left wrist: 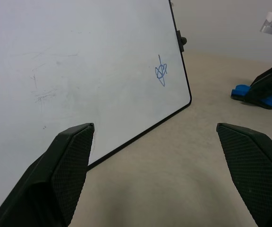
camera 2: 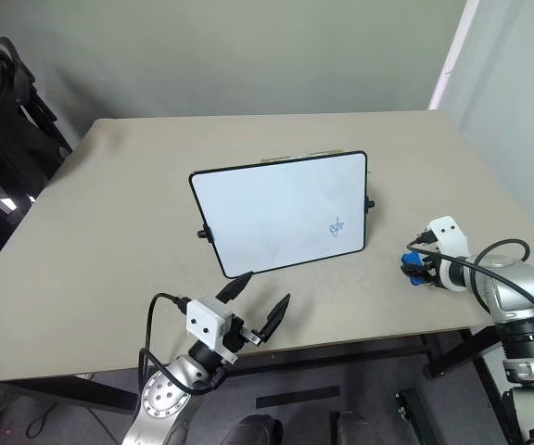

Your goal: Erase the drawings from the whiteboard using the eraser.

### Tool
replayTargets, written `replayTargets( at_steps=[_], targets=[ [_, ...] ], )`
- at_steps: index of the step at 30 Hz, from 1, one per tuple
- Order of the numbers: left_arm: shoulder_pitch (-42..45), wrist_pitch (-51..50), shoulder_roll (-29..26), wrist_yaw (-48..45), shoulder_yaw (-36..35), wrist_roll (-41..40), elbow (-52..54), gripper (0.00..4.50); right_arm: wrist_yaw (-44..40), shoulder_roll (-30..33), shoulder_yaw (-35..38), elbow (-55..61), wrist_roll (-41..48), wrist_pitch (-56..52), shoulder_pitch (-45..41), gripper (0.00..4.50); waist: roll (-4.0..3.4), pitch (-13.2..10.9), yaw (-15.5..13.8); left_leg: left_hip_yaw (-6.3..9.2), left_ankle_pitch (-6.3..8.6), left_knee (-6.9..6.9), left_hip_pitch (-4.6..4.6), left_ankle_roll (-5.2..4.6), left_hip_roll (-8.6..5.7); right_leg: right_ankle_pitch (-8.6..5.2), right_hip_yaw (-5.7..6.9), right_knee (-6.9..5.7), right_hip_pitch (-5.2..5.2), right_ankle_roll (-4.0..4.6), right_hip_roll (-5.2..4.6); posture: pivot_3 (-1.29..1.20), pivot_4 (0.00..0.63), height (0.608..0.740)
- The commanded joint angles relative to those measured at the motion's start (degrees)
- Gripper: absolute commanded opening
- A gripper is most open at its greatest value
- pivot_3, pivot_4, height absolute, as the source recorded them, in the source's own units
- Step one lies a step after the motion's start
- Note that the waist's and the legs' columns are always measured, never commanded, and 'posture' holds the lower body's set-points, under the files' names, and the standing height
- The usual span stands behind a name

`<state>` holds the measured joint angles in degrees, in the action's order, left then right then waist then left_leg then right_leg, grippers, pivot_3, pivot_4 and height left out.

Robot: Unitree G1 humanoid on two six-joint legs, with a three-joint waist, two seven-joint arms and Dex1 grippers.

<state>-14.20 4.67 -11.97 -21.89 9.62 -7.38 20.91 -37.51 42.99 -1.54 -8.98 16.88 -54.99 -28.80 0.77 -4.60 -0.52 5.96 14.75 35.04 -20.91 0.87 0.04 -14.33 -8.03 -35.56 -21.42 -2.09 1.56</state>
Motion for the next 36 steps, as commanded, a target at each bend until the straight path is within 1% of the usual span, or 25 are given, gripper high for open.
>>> replayTargets(
  at_steps=[1, 3, 5, 8, 10, 12, 17, 21, 24, 27, 34, 36],
  targets=[
    [-0.32, 0.38, 0.13, 0.26, -0.02, -0.49, 3.04, 4.5, -1.01, 0.85, -0.14, 0.15, -0.89, 0.43, -1.26, 3.08, -0.01, 0.0, 0.0, 0.0, 0.0, 0.0, 0.0, 0.0, 0.0, 0.0, 0.0, 0.0, 0.0, 0.0, 0.0, 0.0, 0.15, 0.73],
    [-0.37, 0.3, 0.11, 0.21, -0.03, -0.56, 3.14, 4.5, -1.07, 0.71, -0.13, -0.04, -1.18, 0.34, -1.45, 2.64, -0.01, 0.0, 0.0, -0.01, 0.0, 0.0, 0.0, 0.0, 0.0, -0.01, 0.0, 0.0, 0.0, -0.01, 0.0, 0.0, 0.15, 0.73],
    [-0.4, 0.24, 0.1, 0.19, -0.04, -0.61, 3.23, 4.5, -1.08, 0.59, -0.05, -0.06, -1.37, 0.19, -1.61, 2.04, -0.01, 0.0, 0.01, -0.01, 0.0, 0.0, 0.01, 0.0, 0.0, -0.01, 0.0, 0.0, -0.01, -0.01, 0.0, 0.0, 0.15, 0.73],
    [-0.47, 0.25, 0.14, 0.24, -0.01, -0.55, 3.36, 4.5, -1.07, 0.43, 0.07, -0.29, -1.66, 0.38, -1.71, 0.97, -0.01, 0.0, -0.01, -0.01, 0.0, 0.02, 0.02, 0.0, 0.0, -0.01, 0.0, 0.01, -0.01, -0.02, 0.0, 0.0, 0.15, 0.73],
    [-0.4, 0.32, 0.15, 0.27, -0.05, -0.51, 3.28, 4.5, -0.98, 0.45, 0.16, -0.23, -1.97, 0.69, -1.78, 0.42, -0.01, 0.0, 0.0, -0.01, 0.0, 0.02, 0.02, 0.0, 0.0, 0.0, 0.0, 0.01, -0.01, -0.01, 0.0, 0.0, 0.15, 0.73],
    [-0.32, 0.42, 0.15, 0.31, -0.15, -0.48, 3.15, 4.5, -1.38, 1.51, 0.07, 1.0, -2.34, 0.88, -1.51, 0.42, -0.01, 0.0, 0.0, -0.01, 0.0, 0.02, 0.0, 0.0, 0.0, 0.0, 0.0, 0.02, -0.01, -0.01, 0.0, 0.0, 0.15, 0.73],
    [-0.33, 0.53, 0.26, 0.55, -0.25, -0.4, 3.04, 4.5, -3.81, 4.05, 3.09, 13.06, 1.4, -1.17, 1.63, 0.42, -0.08, -0.04, -0.12, -0.01, 0.0, 0.01, -0.08, 0.01, 0.0, 0.04, 0.02, 0.01, -0.08, 0.04, 0.0, 0.0, 0.15, 0.73],
    [-0.29, 0.45, 0.17, 0.68, -0.35, -0.5, 3.07, 4.5, -3.98, 2.38, 5.36, 24.5, 4.54, 0.36, 3.44, 0.42, -0.06, -0.05, 0.09, -0.04, 0.06, -0.01, -0.04, 0.11, -0.01, -0.2, 0.03, 0.04, 0.11, -0.06, 0.09, 0.0, 0.15, 0.73],
    [-0.29, 0.37, 0.01, 0.67, -0.32, -0.61, 3.15, 4.5, -2.45, -0.28, 4.71, 27.41, 5.01, 1.62, 2.7, 0.42, -0.02, -0.04, 0.3, -0.03, 0.07, 0.0, 0.0, 0.13, -0.01, -0.2, 0.02, 0.04, 0.09, -0.03, 0.09, 0.0, 0.15, 0.73],
    [-0.25, 0.22, -0.15, 0.59, -0.28, -0.72, 3.31, 4.5, -1.51, -3.06, 2.64, 27.34, 4.16, 3.63, 1.33, 0.42, 0.0, -0.07, 0.3, -0.01, 0.03, 0.02, 0.28, 0.06, 0.01, -0.18, 0.02, 0.05, 0.08, -0.01, 0.08, 0.0, 0.15, 0.73],
    [-0.03, 0.17, -0.39, 0.55, -0.29, -0.88, 3.37, 4.5, 1.37, -9.02, -7.7, 17.1, -5.21, 13.94, -5.19, 0.42, -0.12, -0.04, 0.34, 0.02, 0.01, -0.01, 0.44, -0.02, 0.02, -0.03, 0.02, 0.06, -0.1, 0.08, 0.04, 0.0, 0.15, 0.73],
    [-0.13, 0.39, -0.36, 0.84, -0.38, -0.57, 3.45, 4.5, 1.74, -10.57, -9.38, 14.93, -6.9, 15.83, -6.57, 0.42, -0.09, -0.05, 0.31, 0.04, 0.02, -0.06, 0.38, -0.02, 0.04, 0.08, 0.04, 0.07, -0.13, 0.09, 0.04, 0.0, 0.15, 0.73]
  ],
)
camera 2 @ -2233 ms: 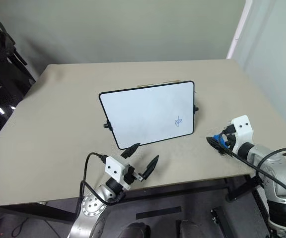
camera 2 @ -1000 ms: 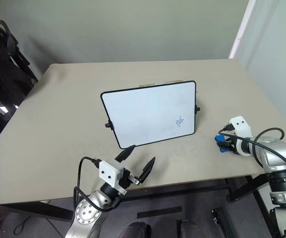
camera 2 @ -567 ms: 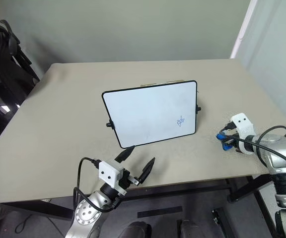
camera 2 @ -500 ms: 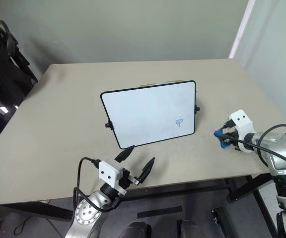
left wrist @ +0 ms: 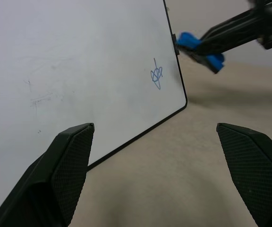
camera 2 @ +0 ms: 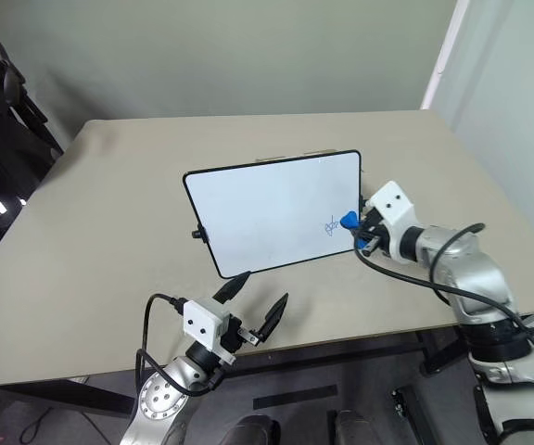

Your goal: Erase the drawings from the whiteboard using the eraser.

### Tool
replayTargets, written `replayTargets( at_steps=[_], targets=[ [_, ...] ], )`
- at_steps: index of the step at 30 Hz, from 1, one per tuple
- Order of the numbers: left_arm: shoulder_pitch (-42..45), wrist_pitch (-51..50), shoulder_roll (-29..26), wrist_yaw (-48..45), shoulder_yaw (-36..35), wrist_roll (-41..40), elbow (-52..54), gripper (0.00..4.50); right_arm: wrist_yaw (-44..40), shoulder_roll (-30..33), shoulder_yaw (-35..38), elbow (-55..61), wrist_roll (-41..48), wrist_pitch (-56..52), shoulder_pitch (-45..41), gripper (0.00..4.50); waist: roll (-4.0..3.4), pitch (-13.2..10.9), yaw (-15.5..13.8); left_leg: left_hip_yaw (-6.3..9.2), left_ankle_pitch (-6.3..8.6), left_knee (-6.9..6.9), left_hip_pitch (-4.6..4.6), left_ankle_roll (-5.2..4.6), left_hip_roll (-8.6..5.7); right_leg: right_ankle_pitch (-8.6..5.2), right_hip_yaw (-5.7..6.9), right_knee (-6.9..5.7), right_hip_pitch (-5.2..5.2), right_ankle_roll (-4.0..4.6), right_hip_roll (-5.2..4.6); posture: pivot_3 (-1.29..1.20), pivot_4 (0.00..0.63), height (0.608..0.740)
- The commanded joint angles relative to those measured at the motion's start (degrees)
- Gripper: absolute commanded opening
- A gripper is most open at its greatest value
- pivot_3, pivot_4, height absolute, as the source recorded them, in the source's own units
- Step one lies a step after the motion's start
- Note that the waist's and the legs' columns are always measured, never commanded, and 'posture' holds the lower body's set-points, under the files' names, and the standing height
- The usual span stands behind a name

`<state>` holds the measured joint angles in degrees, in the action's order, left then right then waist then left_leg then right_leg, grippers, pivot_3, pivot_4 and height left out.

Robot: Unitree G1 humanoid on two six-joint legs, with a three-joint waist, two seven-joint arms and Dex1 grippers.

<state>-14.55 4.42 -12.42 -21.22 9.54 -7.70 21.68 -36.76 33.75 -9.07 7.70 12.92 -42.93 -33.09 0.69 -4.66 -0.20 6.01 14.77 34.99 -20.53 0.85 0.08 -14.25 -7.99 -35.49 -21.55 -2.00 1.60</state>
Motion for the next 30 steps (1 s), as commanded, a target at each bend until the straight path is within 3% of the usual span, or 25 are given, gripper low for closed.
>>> replayTargets(
  at_steps=[1, 9, 19, 30],
  targets=[
    [0.14, 0.77, 0.11, 0.4, -0.42, -0.04, 2.78, 4.5, 1.38, -2.22, -2.37, -2.91, -3.6, 4.38, -3.12, 0.42, -0.04, 0.02, -0.06, 0.01, 0.0, 0.0, -0.03, 0.0, 0.01, 0.03, 0.0, 0.01, -0.04, 0.02, 0.0, 0.0, 0.15, 0.73],
    [-0.26, 0.79, 0.18, 1.11, -1.18, 0.24, 3.44, 4.5, 2.19, -6.87, -3.43, -6.76, -5.93, 5.51, -5.38, 0.42, -0.16, 0.11, 0.06, -0.01, 0.0, 0.0, -0.38, 0.0, 0.07, 0.62, 0.06, 0.38, -0.25, 0.53, 0.0, 0.0, 0.15, 0.73],
    [-0.76, 0.99, 0.49, 1.53, -0.48, 0.54, 3.7, 4.5, 1.9, -6.36, -9.7, -8.73, -12.74, 2.65, -2.79, 0.42, -0.16, 0.08, 0.15, 0.0, 0.08, -0.01, -0.47, 0.11, 0.07, 0.86, 0.06, 0.43, -0.48, 0.6, 0.0, 0.0, 0.15, 0.73],
    [-0.5, 0.85, 0.46, 1.47, -0.06, 0.43, 3.38, 4.5, 3.18, -7.75, -0.29, -6.8, -8.91, 1.63, -7.49, 0.42, -0.19, 0.04, 0.29, -0.05, 0.04, 0.0, -0.5, 0.08, 0.07, 1.07, 0.03, 0.44, -0.55, 0.86, 0.01, 0.0, 0.15, 0.73]
  ],
)
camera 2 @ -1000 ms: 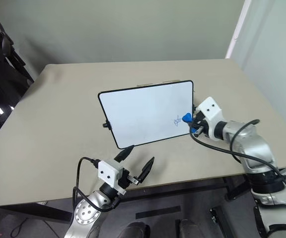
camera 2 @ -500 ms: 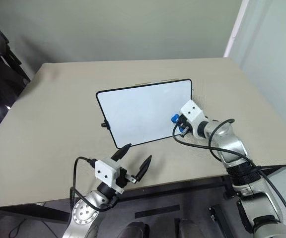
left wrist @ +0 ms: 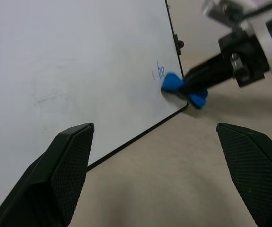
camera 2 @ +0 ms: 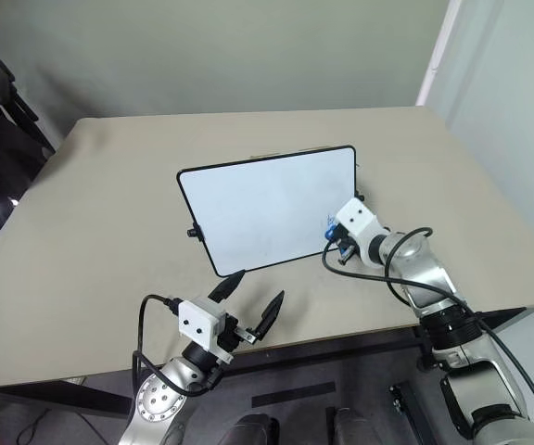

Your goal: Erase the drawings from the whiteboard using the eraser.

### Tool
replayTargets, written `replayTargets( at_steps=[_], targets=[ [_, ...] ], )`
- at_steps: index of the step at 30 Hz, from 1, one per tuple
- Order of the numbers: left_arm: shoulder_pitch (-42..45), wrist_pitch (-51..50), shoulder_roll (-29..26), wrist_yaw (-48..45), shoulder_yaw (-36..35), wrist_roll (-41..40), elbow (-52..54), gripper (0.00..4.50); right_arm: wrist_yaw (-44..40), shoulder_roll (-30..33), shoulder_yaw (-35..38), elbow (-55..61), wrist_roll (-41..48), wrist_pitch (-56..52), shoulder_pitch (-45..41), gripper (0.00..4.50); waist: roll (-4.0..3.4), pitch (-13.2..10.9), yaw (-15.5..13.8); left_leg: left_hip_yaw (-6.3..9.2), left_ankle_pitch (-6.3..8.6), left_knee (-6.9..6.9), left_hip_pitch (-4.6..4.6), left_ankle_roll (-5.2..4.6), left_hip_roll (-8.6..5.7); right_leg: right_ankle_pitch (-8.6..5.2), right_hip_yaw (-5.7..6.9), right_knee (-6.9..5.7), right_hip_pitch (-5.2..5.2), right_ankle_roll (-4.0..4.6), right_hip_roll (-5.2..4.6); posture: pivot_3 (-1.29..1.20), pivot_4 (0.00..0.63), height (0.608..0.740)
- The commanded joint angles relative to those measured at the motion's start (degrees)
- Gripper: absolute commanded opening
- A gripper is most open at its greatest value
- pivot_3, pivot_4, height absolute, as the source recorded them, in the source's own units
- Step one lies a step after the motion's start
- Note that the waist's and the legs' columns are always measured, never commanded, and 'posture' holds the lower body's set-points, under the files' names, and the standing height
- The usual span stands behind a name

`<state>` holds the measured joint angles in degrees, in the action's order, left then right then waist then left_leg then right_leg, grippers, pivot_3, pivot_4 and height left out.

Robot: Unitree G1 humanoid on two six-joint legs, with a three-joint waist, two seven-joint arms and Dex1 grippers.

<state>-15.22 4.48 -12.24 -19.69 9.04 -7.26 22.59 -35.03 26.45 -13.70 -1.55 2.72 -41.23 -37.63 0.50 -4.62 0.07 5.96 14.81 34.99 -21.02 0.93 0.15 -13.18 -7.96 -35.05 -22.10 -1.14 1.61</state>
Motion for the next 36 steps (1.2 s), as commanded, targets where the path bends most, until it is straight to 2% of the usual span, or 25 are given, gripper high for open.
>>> replayTargets(
  at_steps=[1, 6, 11, 16, 23, 30, 36],
  targets=[
    [0.24, 0.77, 0.29, -0.07, 0.45, -0.06, 2.41, 4.5, 1.72, -0.56, 4.94, 2.51, 1.39, -0.17, -3.42, 0.42, 0.0, 0.0, 0.04, 0.0, 0.0, 0.0, 0.01, 0.0, 0.0, 0.0, 0.0, 0.0, -0.01, 0.0, 0.0, 0.0, 0.15, 0.73],
    [0.38, 0.75, 0.36, -0.08, 0.6, -0.15, 2.24, 4.5, 2.09, -1.32, 5.59, 3.52, 1.5, -1.06, -4.02, 0.42, -0.01, 0.0, 0.04, 0.01, 0.0, 0.0, 0.03, 0.0, 0.01, 0.0, 0.02, 0.0, -0.07, 0.01, 0.0, 0.0, 0.15, 0.73],
    [0.24, 0.81, 0.45, -0.01, 0.67, -0.14, 2.32, 4.5, 1.1, -2.23, 2.19, 3.05, 0.68, -1.95, -1.47, 0.42, 0.0, 0.02, 0.06, 0.01, 0.0, 0.0, 0.04, -0.01, 0.01, 0.0, 0.01, 0.0, -0.07, 0.0, 0.01, 0.0, 0.15, 0.73],
    [-0.12, 0.85, 0.4, 0.15, 0.57, -0.07, 2.83, 4.5, 1.32, -2.93, -0.5, -0.82, -0.67, -2.96, 0.18, 0.42, -0.01, 0.02, 0.13, 0.01, 0.0, 0.0, 0.06, -0.01, 0.01, 0.01, 0.0, 0.0, -0.06, -0.03, 0.01, 0.0, 0.15, 0.73],
    [-0.29, 0.84, 0.23, 0.18, 0.35, -0.17, 3.15, 4.5, 1.74, -2.8, -0.2, -4.15, -1.27, -1.96, -0.4, 0.42, -0.01, -0.01, 0.12, 0.01, 0.06, 0.01, 0.05, 0.1, 0.01, 0.05, 0.02, 0.01, -0.13, -0.11, 0.01, 0.0, 0.15, 0.73],
    [-0.5, 0.72, 0.0, -0.04, 0.12, -0.51, 3.46, 4.5, 1.78, -3.36, 4.07, 0.15, 1.24, -2.72, -3.81, 0.42, -0.04, -0.09, 0.18, -0.02, 0.06, 0.01, -0.06, 0.14, 0.0, 0.17, 0.03, -0.02, -0.18, -0.2, 0.01, 0.0, 0.15, 0.73],
    [-0.46, 0.7, -0.05, -0.13, 0.15, -0.64, 3.39, 4.5, 0.69, -5.05, 1.53, 4.64, 1.87, -4.61, -3.29, 0.42, -0.06, -0.07, 0.19, 0.02, 0.0, -0.01, 0.06, 0.04, 0.04, 0.25, 0.05, 0.01, -0.29, -0.07, 0.05, 0.0, 0.15, 0.73]
  ],
)
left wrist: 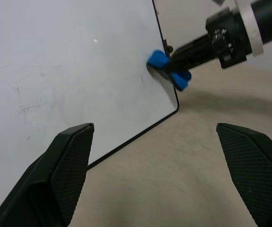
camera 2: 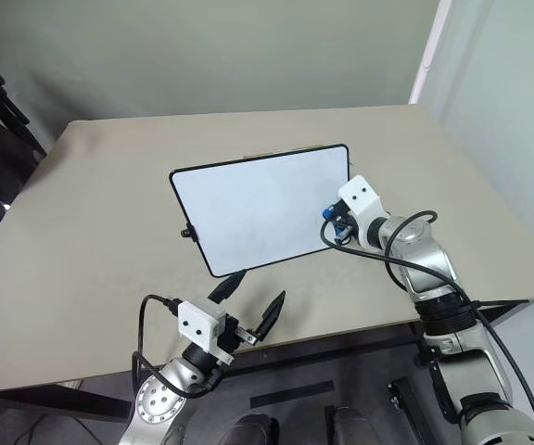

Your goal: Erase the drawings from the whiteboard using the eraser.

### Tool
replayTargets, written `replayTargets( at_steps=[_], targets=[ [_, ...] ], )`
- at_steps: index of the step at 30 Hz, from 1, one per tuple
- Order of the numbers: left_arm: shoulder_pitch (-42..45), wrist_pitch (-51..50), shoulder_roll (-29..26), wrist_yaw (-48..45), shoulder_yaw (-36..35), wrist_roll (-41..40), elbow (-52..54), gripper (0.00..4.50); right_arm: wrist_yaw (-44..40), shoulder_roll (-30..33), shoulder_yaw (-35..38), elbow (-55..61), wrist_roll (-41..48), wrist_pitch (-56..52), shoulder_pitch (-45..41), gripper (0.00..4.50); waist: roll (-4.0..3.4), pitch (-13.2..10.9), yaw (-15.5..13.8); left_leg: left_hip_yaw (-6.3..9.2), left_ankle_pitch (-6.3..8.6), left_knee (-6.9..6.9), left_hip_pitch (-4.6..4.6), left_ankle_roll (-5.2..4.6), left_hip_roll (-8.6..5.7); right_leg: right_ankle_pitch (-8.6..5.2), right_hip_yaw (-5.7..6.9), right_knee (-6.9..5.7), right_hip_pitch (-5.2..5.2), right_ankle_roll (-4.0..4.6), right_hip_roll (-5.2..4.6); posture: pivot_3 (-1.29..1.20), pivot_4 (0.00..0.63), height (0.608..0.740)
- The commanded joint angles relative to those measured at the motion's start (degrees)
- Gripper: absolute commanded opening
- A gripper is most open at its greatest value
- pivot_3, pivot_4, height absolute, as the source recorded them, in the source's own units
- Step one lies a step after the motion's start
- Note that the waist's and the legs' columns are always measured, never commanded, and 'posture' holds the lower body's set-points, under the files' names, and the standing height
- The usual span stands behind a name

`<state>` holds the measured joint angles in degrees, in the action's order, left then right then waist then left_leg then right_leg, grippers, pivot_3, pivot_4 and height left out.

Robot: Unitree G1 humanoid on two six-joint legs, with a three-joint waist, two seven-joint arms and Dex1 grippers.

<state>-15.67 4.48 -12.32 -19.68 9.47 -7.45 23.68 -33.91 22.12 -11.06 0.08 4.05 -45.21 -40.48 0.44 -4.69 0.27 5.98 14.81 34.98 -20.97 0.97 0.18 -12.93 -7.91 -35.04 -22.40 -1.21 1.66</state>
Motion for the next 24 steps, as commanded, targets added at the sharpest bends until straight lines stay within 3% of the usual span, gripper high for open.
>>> replayTargets(
  at_steps=[1, 8, 17, 24],
  targets=[
    [-0.01, 0.7, 0.04, -0.14, -0.25, -0.44, 2.29, 4.5, -0.34, -1.23, -2.07, 2.9, 0.33, -0.72, -0.12, 0.42, -0.01, 0.02, -0.03, 0.0, -0.01, 0.0, 0.0, -0.01, 0.0, 0.02, 0.0, 0.02, -0.04, 0.04, 0.0, 0.0, 0.15, 0.73],
    [0.23, 0.59, 0.05, -0.01, -0.22, -0.3, 2.3, 4.5, 0.26, -2.62, -6.74, -0.84, -1.58, -1.45, 0.61, 0.42, 0.04, 0.11, 0.05, -0.01, -0.01, 0.04, 0.05, -0.04, -0.01, -0.02, -0.05, 0.1, -0.04, -0.02, -0.01, 0.0, 0.15, 0.73],
    [-0.01, 0.61, -0.07, -0.03, -0.48, -0.42, 2.59, 4.5, 2.63, -0.21, -1.46, -5.83, -1.84, 0.41, -1.57, 0.42, 0.04, -0.01, -0.05, 0.01, 0.29, 0.04, -0.04, 0.39, -0.02, 0.02, -0.03, 0.06, -0.18, 0.05, -0.01, 0.0, 0.15, 0.73],
    [0.1, 0.67, -0.29, -0.47, -0.49, -0.73, 2.3, 4.5, 2.0, -1.58, -1.71, -3.94, -1.06, 0.68, -2.85, 0.42, 0.07, -0.02, 0.07, -0.01, 0.17, 0.03, -0.03, 0.25, -0.01, 0.32, 0.03, -0.01, -0.22, -0.12, 0.0, 0.0, 0.15, 0.73]
  ],
)
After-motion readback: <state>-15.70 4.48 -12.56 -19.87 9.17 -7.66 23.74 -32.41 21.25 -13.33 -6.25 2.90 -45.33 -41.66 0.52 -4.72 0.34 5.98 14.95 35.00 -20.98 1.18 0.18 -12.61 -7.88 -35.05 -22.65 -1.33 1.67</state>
